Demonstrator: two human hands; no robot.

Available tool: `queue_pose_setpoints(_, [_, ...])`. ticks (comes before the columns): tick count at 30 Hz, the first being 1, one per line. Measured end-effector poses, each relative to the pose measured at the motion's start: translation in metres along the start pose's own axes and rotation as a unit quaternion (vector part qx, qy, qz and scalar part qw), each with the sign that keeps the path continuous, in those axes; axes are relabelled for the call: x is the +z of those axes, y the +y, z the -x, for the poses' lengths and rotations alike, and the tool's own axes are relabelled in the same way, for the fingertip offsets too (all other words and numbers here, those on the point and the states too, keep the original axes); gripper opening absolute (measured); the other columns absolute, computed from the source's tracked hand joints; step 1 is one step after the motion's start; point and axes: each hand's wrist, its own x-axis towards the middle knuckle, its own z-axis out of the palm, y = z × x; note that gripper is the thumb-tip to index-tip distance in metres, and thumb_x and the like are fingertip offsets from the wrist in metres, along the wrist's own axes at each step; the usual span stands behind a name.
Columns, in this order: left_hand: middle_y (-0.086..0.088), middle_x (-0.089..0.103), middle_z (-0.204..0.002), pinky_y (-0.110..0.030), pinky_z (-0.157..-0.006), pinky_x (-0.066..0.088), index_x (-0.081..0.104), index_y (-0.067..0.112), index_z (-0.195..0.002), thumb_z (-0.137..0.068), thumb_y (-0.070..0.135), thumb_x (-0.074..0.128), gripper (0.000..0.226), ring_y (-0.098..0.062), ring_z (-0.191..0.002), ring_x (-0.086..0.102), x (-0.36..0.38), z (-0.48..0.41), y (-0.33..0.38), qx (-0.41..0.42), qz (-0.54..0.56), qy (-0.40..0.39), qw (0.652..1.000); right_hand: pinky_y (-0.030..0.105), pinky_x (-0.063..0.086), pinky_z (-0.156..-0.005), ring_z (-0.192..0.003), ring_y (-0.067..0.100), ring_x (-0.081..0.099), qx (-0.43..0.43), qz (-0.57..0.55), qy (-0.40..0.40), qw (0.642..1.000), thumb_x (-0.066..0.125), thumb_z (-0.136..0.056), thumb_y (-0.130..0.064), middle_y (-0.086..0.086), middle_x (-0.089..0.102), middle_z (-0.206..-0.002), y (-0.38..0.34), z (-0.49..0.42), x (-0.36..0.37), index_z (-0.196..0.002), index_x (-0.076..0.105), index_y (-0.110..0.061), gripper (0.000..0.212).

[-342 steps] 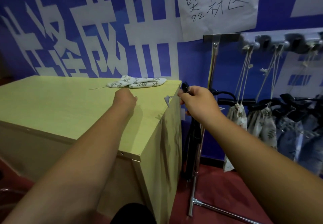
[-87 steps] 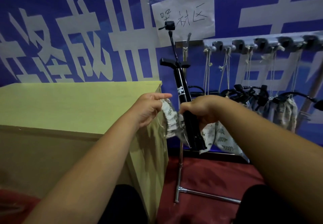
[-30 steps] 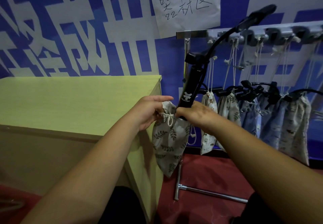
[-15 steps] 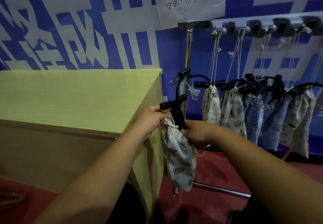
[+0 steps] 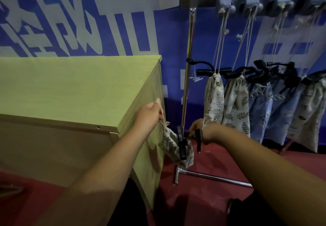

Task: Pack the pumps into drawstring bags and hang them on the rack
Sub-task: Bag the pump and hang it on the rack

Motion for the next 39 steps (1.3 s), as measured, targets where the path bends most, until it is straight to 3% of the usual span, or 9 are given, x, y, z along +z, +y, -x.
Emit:
queue_pose_setpoints(2, [-0.024, 0.075, -0.105, -0.047, -0.086, 0.065, 0.068, 0.012, -0.096, -0.11, 0.036, 0.039, 0.04, -0.028, -0.075, 0.075, 0.002, -0.002, 0.002, -0.062, 0.068, -0.005, 0.996, 0.026, 0.055, -0.061, -0.069, 0.02, 0.063, 0.027, -0.011, 0.015, 0.999, 0.071, -0.103, -0.024, 0.006, 0.07, -0.087, 0.008, -0.005, 0.006, -0.093, 0.069, -0.022, 0.01])
queue_pose_setpoints(6, [-0.005, 0.054, -0.059, -0.053, -0.089, 0.063, 0.065, 0.009, -0.083, -0.111, 0.058, 0.028, 0.067, -0.027, -0.072, 0.071, 0.011, -0.003, 0.005, -0.134, 0.09, -0.052, 0.986, 0.028, 0.055, -0.058, -0.063, 0.024, 0.058, 0.043, -0.019, 0.011, 0.999, 0.077, -0.1, -0.028, 0.015, 0.065, -0.081, 0.028, -0.007, 0.009, -0.094, 0.073, -0.003, 0.026])
queue_pose_setpoints(11, [-0.016, 0.067, -0.066, -0.05, -0.102, 0.056, 0.074, 0.002, -0.077, -0.104, 0.068, 0.016, 0.091, -0.038, -0.088, 0.078, 0.017, -0.011, -0.01, -0.157, 0.109, -0.089, 0.978, 0.01, 0.036, -0.043, -0.057, 0.008, 0.039, 0.066, -0.074, -0.024, 0.995, 0.072, -0.103, -0.012, 0.001, 0.046, -0.074, 0.05, -0.004, 0.014, -0.093, 0.057, -0.012, 0.018])
queue_pose_setpoints(16, [-0.015, 0.072, -0.076, -0.047, -0.1, 0.052, 0.081, 0.007, -0.083, -0.096, 0.085, 0.016, 0.102, -0.037, -0.086, 0.075, 0.024, -0.015, -0.023, -0.127, 0.115, -0.123, 0.977, 0.029, 0.048, -0.11, -0.092, 0.013, 0.071, 0.055, -0.077, -0.049, 0.994, 0.054, -0.113, -0.016, 0.018, 0.074, -0.122, 0.048, -0.02, 0.008, -0.124, 0.071, -0.004, 0.023])
queue_pose_setpoints(22, [-0.007, 0.038, -0.049, -0.031, -0.052, 0.028, 0.054, 0.012, -0.052, -0.098, 0.084, 0.021, 0.091, -0.021, -0.047, 0.034, 0.031, -0.012, -0.025, -0.104, 0.157, -0.117, 0.975, 0.027, 0.05, -0.076, -0.13, 0.037, 0.065, 0.095, -0.09, 0.04, 0.991, 0.061, -0.11, -0.025, 0.019, 0.066, -0.142, 0.077, -0.021, 0.017, -0.144, 0.064, -0.002, 0.041])
queue_pose_setpoints(26, [0.0, 0.034, -0.045, -0.031, -0.051, 0.027, 0.04, 0.02, -0.042, -0.092, 0.089, 0.019, 0.088, -0.019, -0.041, 0.034, 0.036, -0.016, -0.045, -0.079, 0.011, -0.041, 0.996, 0.036, 0.049, -0.073, -0.096, 0.035, 0.069, 0.136, -0.122, 0.094, 0.979, 0.07, -0.099, -0.043, 0.015, 0.071, -0.094, 0.107, -0.015, 0.022, -0.094, 0.075, -0.014, 0.03])
queue_pose_setpoints(31, [0.0, 0.036, -0.041, -0.033, -0.052, 0.03, 0.039, 0.019, -0.041, -0.082, 0.097, 0.018, 0.091, -0.018, -0.033, 0.036, 0.047, -0.023, -0.069, -0.104, -0.063, -0.005, 0.993, 0.035, 0.054, -0.095, -0.108, 0.033, 0.067, 0.184, -0.031, 0.138, 0.973, 0.056, -0.111, -0.02, 0.011, 0.073, -0.105, 0.122, -0.012, 0.027, -0.124, 0.076, -0.006, 0.028])
queue_pose_setpoints(35, [0.001, 0.033, -0.036, -0.031, -0.05, 0.028, 0.044, 0.016, -0.037, -0.082, 0.096, 0.018, 0.095, -0.016, -0.03, 0.031, 0.052, -0.033, -0.069, -0.131, -0.026, -0.007, 0.991, 0.031, 0.054, -0.08, -0.107, 0.036, 0.073, 0.166, -0.039, 0.156, 0.973, 0.063, -0.104, -0.018, 0.012, 0.075, -0.105, 0.129, -0.013, 0.036, -0.108, 0.078, -0.007, 0.018])
queue_pose_setpoints(39, [-0.004, 0.037, -0.043, -0.028, -0.048, 0.026, 0.067, 0.01, -0.055, -0.098, 0.084, 0.025, 0.095, -0.017, -0.04, 0.03, 0.043, -0.029, -0.063, -0.041, 0.042, -0.075, 0.995, 0.029, 0.046, -0.047, -0.06, 0.032, 0.063, 0.143, -0.262, 0.228, 0.927, 0.075, -0.099, -0.027, 0.008, 0.064, -0.069, 0.133, -0.009, 0.033, -0.085, 0.078, -0.016, 0.018])
